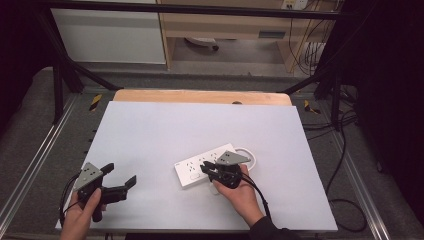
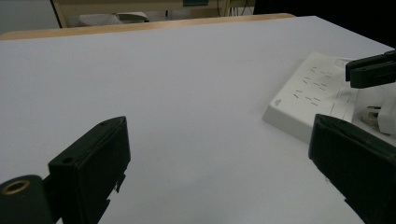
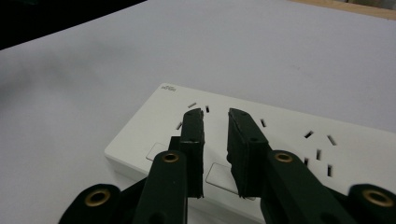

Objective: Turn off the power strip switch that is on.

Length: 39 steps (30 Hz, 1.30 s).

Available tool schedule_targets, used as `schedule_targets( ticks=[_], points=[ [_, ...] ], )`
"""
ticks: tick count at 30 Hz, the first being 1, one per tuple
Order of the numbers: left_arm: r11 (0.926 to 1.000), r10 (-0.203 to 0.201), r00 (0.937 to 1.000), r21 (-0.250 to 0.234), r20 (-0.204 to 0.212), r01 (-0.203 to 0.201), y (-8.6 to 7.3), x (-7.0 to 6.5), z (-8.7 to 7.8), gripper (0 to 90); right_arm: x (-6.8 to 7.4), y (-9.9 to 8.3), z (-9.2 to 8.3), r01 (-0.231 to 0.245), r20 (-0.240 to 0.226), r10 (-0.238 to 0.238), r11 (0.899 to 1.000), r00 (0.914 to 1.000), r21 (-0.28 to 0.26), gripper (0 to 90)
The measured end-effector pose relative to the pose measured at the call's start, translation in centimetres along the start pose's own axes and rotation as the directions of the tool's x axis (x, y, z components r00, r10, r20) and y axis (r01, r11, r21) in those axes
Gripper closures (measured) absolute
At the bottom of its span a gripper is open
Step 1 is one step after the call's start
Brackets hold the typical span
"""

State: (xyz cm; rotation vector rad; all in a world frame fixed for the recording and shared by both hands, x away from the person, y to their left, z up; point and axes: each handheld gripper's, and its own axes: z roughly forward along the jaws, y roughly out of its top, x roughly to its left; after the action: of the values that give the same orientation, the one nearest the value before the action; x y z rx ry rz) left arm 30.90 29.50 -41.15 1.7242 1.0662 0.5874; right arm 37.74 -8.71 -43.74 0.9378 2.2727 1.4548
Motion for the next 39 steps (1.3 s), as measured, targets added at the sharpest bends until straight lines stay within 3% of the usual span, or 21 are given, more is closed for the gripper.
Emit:
schedule_targets(
  ticks=[6,12,20,26,39],
  points=[
    [1.0000,0.001,1.0000,0.001,0.001,-0.001,0.0,0.0,0.0,5.2,-0.1,0.5,-0.4,-0.003,0.009,0.004,1.000,1.0000,-0.023,60.4],
    [1.0000,0.002,1.0000,0.002,0.001,-0.002,0.0,0.0,0.0,5.2,-0.3,1.5,-0.6,-0.031,0.026,0.031,0.999,0.9992,-0.024,34.4],
    [1.0000,0.001,1.0000,0.002,0.001,-0.001,0.0,0.0,0.0,5.2,-0.7,2.6,-0.4,-0.042,0.060,0.042,0.999,0.9973,-0.006,6.5],
    [1.0000,0.002,1.0000,0.002,0.001,-0.002,0.0,0.0,0.0,5.2,-0.9,3.5,-0.8,-0.021,0.058,0.022,0.999,0.9981,-0.025,2.7],
    [1.0000,-0.004,1.0000,0.006,0.000,0.004,-0.1,-0.1,0.2,5.2,-2.5,4.7,-2.2,-0.031,0.106,0.040,0.996,0.9935,-0.089,3.7]
  ],
)
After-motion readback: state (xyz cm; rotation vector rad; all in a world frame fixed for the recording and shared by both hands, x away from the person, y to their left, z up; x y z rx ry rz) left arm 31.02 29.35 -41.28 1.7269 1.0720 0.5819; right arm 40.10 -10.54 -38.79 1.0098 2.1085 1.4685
